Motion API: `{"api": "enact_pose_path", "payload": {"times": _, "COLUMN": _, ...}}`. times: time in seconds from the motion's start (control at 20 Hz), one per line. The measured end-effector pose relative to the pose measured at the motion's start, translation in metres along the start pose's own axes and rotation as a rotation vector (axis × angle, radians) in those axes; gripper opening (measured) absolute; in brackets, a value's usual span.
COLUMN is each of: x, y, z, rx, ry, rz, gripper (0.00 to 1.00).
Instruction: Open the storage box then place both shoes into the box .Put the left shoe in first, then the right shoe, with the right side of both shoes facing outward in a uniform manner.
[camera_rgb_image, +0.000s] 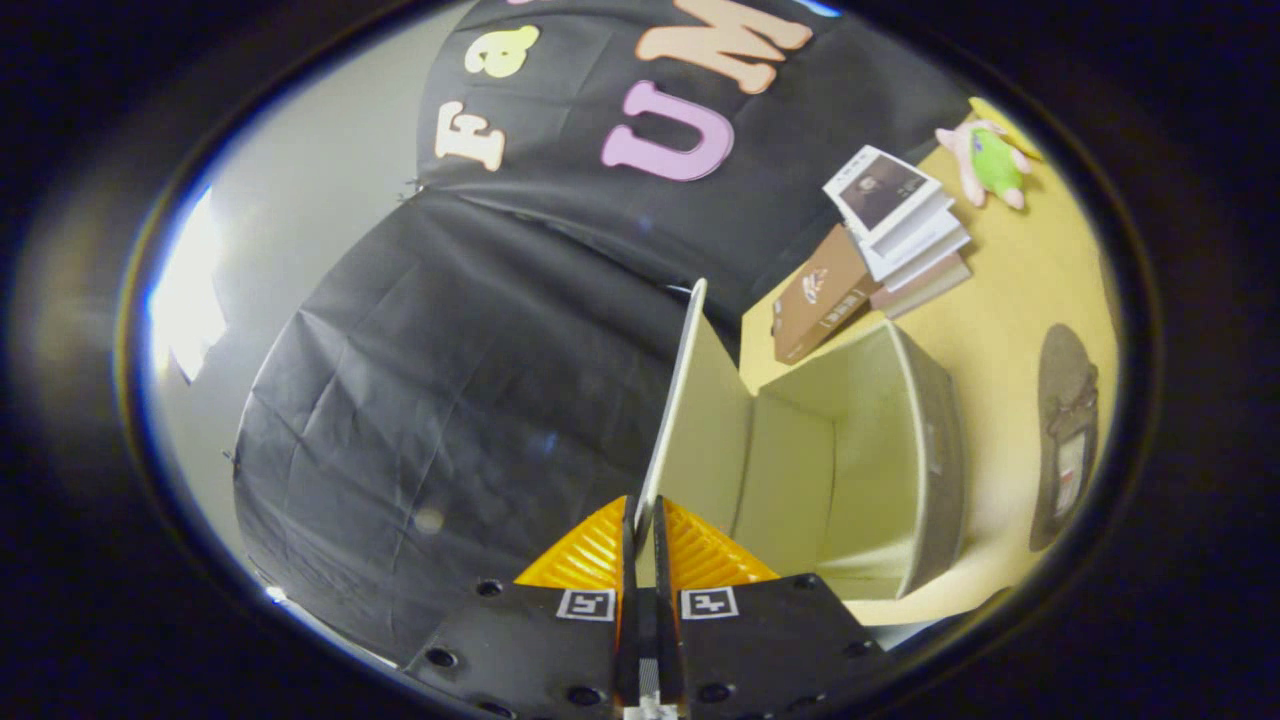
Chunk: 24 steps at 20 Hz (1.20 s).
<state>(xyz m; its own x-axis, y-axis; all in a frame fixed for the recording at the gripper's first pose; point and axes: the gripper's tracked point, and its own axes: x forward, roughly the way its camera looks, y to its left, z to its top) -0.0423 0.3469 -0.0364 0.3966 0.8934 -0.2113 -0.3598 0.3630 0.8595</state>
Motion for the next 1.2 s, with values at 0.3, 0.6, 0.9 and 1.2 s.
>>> {"api": "enact_pose_path", "payload": {"times": 0.3, "x": 0.044, "y": 0.038, "z": -0.031, "rx": -0.041, "ry": 0.080, "rz": 0.029, "gripper": 0.10}}
{"api": "enact_pose_path", "payload": {"times": 0.6, "x": 0.077, "y": 0.060, "z": -0.062, "rx": -0.105, "ry": 0.151, "rz": 0.036, "gripper": 0.19}}
{"api": "enact_pose_path", "payload": {"times": 0.9, "x": 0.078, "y": 0.053, "z": -0.069, "rx": -0.163, "ry": 0.169, "rz": 0.010, "gripper": 0.71}}
{"api": "enact_pose_path", "payload": {"times": 1.2, "x": 0.056, "y": 0.027, "z": -0.041, "rx": -0.190, "ry": 0.094, "rz": -0.046, "gripper": 0.99}}
